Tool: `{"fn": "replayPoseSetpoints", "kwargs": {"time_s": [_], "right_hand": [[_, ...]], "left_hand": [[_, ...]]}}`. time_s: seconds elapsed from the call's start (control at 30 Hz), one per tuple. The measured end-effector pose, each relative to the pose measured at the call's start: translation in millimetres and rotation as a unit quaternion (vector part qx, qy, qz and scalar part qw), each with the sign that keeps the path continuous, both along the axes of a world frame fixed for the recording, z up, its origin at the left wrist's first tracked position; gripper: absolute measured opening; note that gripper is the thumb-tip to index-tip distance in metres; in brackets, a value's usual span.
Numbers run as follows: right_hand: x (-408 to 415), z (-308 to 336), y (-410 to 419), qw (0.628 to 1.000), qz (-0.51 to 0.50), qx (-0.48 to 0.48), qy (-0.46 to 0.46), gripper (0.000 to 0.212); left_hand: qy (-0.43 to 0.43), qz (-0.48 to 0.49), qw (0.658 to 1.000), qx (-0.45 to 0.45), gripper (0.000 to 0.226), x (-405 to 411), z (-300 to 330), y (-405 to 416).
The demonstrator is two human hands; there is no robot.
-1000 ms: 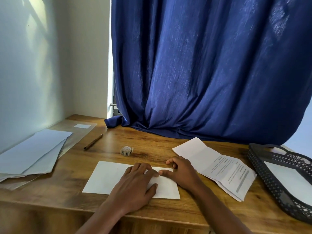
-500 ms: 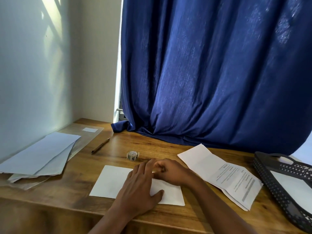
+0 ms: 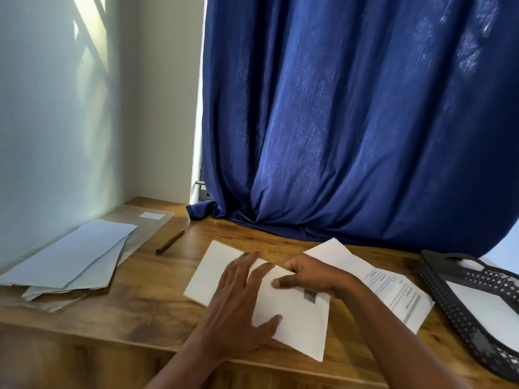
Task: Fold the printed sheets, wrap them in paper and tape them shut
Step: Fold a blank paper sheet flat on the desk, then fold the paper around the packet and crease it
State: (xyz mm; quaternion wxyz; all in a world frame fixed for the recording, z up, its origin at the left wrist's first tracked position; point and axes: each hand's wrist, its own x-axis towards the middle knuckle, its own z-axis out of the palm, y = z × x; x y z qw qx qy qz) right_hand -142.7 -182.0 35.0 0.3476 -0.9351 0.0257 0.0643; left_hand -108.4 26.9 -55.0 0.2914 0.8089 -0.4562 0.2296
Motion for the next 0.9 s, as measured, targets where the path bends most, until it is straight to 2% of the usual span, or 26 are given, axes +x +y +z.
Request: {"fn": "replayPoseSetpoints", "kwargs": {"time_s": [0.13, 0.27, 0.33, 0.43, 0.6, 0.73, 0.83, 0.9], "right_hand": [[-47, 7, -27, 0.991, -0.096, 0.070, -0.055, 0.026], [-105, 17, -62, 0.969, -0.189, 0.120, -0.107, 0.027], [-132, 25, -80, 0.956, -0.225, 0.129, -0.136, 0.030], [-168, 37, -116, 0.936, -0.296, 0.097, -0.166, 0.022], [-218, 53, -189, 0.871, -0.426, 0.098, -0.226, 0.025], [-247, 50, -253, 0.808, -0.511, 0.130, -0.263, 0.033], [-256, 40, -290, 0.781, -0.561, 0.135, -0.241, 0.034], [-255, 33, -307, 0.776, -0.582, 0.137, -0.201, 0.039]], "left_hand": [[0.050, -0.012, 0.998, -0.036, 0.088, 6, -2, -1], [0.077, -0.029, 0.996, -0.017, 0.090, 11, -5, -15], [0.099, -0.043, 0.994, 0.004, 0.089, 7, -1, -31], [0.124, -0.070, 0.989, 0.047, 0.083, -4, 11, -65], [0.150, -0.083, 0.971, 0.165, 0.080, -11, 11, -117], [0.124, -0.065, 0.962, 0.236, 0.094, -11, -10, -128], [0.110, -0.060, 0.963, 0.240, 0.100, -13, -12, -127], [0.109, -0.061, 0.963, 0.238, 0.099, -14, -10, -125]]}}
